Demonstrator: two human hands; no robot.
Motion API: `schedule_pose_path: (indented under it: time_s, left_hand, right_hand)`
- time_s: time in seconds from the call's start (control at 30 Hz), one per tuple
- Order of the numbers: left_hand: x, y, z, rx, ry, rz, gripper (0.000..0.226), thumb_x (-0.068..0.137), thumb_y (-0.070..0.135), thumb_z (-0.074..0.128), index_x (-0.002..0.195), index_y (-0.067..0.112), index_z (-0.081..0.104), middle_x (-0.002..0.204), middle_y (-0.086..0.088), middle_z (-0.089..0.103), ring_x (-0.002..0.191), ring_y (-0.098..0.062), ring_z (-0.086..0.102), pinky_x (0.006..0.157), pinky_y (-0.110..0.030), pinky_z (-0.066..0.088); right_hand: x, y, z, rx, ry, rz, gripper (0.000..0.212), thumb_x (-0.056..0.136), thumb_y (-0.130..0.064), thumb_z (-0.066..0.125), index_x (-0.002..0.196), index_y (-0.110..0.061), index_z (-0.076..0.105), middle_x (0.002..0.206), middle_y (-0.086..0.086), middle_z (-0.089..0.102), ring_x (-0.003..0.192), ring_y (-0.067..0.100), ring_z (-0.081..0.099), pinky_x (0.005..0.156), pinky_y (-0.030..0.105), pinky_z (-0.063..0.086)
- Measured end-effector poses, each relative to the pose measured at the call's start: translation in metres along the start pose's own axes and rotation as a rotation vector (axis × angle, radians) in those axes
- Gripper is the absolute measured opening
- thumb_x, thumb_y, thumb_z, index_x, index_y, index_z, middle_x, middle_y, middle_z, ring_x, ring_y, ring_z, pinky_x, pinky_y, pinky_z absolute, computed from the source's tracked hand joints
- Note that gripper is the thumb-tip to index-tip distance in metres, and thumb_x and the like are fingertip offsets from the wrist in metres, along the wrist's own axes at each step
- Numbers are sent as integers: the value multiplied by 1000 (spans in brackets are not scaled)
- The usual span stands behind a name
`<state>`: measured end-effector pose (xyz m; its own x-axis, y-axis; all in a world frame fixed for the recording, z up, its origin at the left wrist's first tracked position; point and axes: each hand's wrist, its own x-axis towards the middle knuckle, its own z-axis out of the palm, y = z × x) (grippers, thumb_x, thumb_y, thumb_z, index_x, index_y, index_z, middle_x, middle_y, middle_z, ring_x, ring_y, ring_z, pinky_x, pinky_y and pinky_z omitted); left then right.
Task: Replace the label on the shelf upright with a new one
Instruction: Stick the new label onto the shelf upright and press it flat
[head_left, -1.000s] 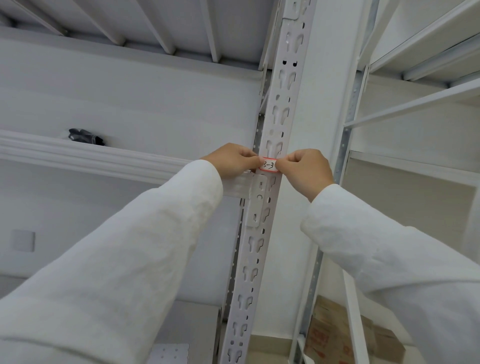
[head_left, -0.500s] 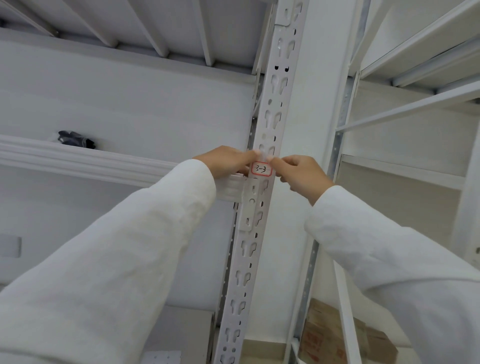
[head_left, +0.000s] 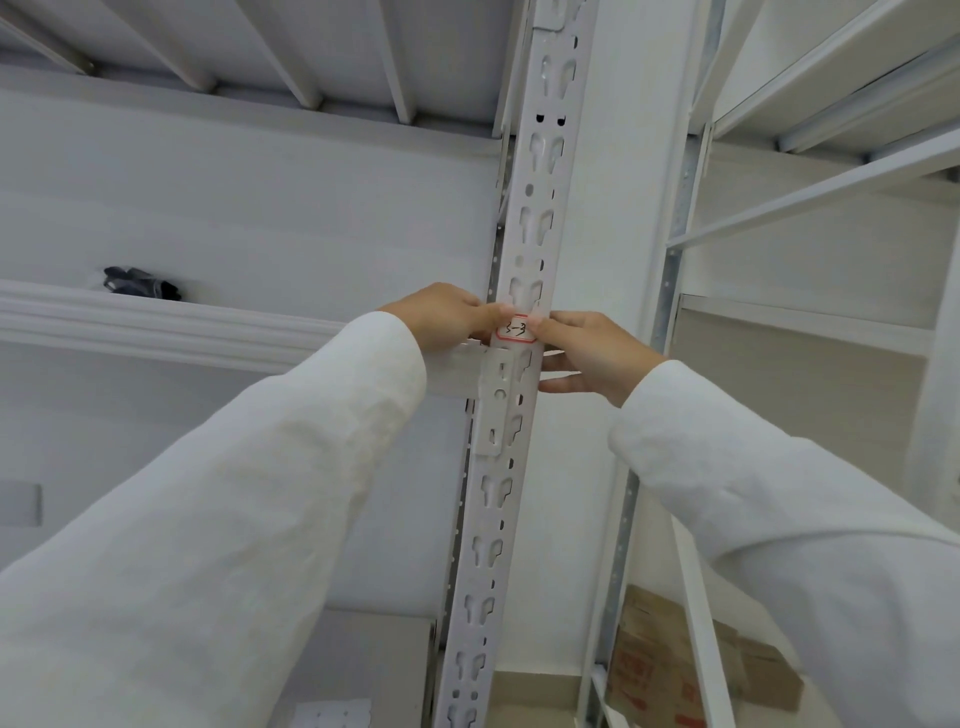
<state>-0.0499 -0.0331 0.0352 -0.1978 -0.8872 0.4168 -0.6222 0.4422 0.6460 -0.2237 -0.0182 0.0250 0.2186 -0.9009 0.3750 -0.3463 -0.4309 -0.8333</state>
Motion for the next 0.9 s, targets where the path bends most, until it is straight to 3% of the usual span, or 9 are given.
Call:
schedule_pose_path:
  time_s: [0.1,0.2,0.3,0.43,0.53,0.6,0.67,0.9]
  left_hand:
    - [0,-1,-3,15,-44,-1,44,88,50,54,110,15,68,119,-1,67,117,-19,57,110,-38,35]
    - [-2,-2,-3,48,-58,5,32,87,45,59,107,22,67,121,1,65,119,-16,54,111,-34,34]
    - [-3,-2,-3,55,-60,3,28,86,39,62,110,24,65,120,2,64,117,-15,54,104,-29,36]
    - [-4,-2,-3,57,-82,2,25,85,29,65,110,25,65,117,3,66,115,-14,56,100,-26,37]
    - [-4,2,-4,74,-64,-34,10,85,33,60,90,28,67,105,5,65,106,-14,56,96,-26,37]
    - [-3,6,-4,79,-39,-76,22,86,35,51,67,26,57,83,4,58,88,-18,52,85,-28,36]
    - [-3,8,-3,79,-18,-98,29,88,34,45,60,26,49,73,6,51,77,-16,45,78,-29,32]
    - [-3,8,-2,85,-14,-98,33,88,32,44,56,23,42,68,3,44,64,-15,38,61,-27,28]
  right_hand:
    - [0,4,-2,42,-26,-12,16,96,-28,47,95,-26,63,95,-3,68,84,14,67,78,32,57]
    - [-1,7,-2,55,-47,-38,17,96,-26,46,101,-25,63,96,-4,69,82,11,68,72,27,59]
    - [-2,11,-4,9,-58,-75,20,93,-19,53,112,-24,60,104,-1,69,90,12,67,76,27,58]
    - [0,9,-5,-166,-52,-103,23,85,-19,64,106,-28,60,108,-3,68,93,8,65,79,29,56]
    - [3,3,2,-192,53,-65,28,78,-37,70,100,-20,65,99,-2,70,88,12,66,75,29,57]
    - [7,0,8,-280,150,-71,35,76,-40,71,98,-14,66,95,2,70,87,16,67,74,32,58]
    - [9,-1,9,-363,181,-90,36,76,-39,71,100,-13,66,94,3,70,84,17,67,71,32,58]
    - [5,-1,-11,-293,-63,-55,30,91,-22,57,119,-12,60,101,3,68,80,8,67,70,19,57]
